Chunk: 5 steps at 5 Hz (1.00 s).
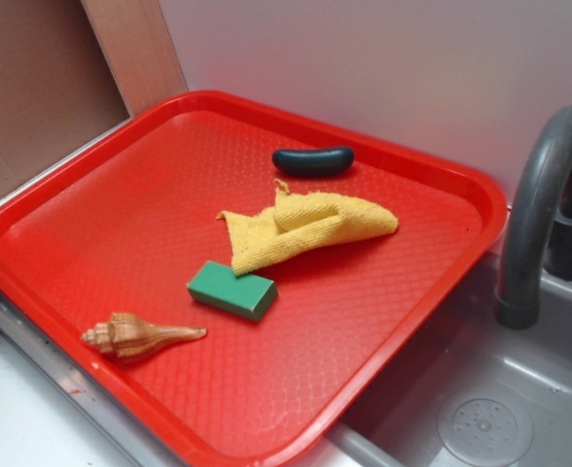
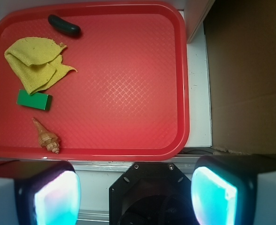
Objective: Grab the yellow cloth.
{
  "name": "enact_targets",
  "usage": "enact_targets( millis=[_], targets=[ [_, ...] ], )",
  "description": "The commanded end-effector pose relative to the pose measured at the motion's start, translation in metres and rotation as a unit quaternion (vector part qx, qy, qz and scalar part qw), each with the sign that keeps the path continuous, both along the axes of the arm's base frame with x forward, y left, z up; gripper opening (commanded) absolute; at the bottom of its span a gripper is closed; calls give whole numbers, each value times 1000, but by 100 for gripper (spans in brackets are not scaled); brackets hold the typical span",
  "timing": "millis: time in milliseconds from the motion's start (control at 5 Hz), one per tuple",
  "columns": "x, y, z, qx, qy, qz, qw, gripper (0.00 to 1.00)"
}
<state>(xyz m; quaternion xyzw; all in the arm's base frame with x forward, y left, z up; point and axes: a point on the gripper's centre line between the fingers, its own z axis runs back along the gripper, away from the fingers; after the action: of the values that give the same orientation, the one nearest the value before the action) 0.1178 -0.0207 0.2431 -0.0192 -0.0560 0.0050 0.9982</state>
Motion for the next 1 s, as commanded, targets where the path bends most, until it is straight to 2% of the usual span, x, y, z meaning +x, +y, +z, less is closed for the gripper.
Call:
enact_targets(
  millis=[0,200,400,600,800],
  targets=[
    [0,0,0,0,0,0,1000,100],
    [34,-5,-16,-3,-32,-62,998,100],
    [73,-32,-34,-9,-47,-155,987,100],
    [90,-77,-55,0,-68,-277,958,100],
    [88,-114,-63,-14,-78,-323,943,100]
  ],
)
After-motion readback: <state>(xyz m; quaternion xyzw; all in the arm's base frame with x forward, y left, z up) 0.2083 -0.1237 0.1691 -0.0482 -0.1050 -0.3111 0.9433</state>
